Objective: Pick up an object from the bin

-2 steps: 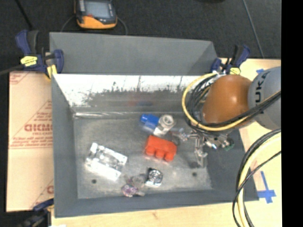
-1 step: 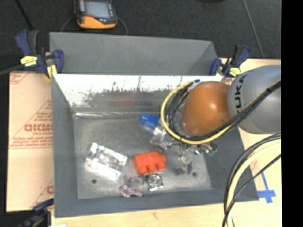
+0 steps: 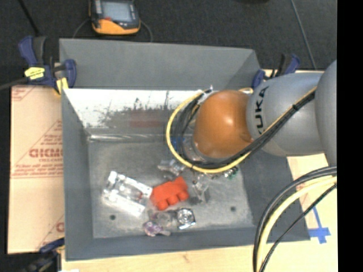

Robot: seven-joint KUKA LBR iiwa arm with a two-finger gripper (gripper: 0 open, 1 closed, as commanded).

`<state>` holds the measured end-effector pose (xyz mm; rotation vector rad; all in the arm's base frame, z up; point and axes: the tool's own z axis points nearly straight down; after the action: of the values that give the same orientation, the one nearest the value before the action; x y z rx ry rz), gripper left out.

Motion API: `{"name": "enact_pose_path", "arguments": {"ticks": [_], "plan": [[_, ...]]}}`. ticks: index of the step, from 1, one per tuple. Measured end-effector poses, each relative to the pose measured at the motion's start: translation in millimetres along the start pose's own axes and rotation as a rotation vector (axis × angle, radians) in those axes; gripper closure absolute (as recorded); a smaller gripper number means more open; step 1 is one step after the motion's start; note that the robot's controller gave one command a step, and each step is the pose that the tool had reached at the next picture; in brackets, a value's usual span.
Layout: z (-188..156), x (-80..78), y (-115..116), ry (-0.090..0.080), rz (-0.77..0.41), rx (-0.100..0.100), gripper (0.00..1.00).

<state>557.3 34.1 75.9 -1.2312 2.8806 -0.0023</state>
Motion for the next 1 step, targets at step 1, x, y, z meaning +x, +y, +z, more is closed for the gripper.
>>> {"name": "enact_pose_path", "arguments": {"ticks": [1], "plan": [[0.4, 53.7, 58.4, -0.016, -0.077, 0.013, 0.00]]}}
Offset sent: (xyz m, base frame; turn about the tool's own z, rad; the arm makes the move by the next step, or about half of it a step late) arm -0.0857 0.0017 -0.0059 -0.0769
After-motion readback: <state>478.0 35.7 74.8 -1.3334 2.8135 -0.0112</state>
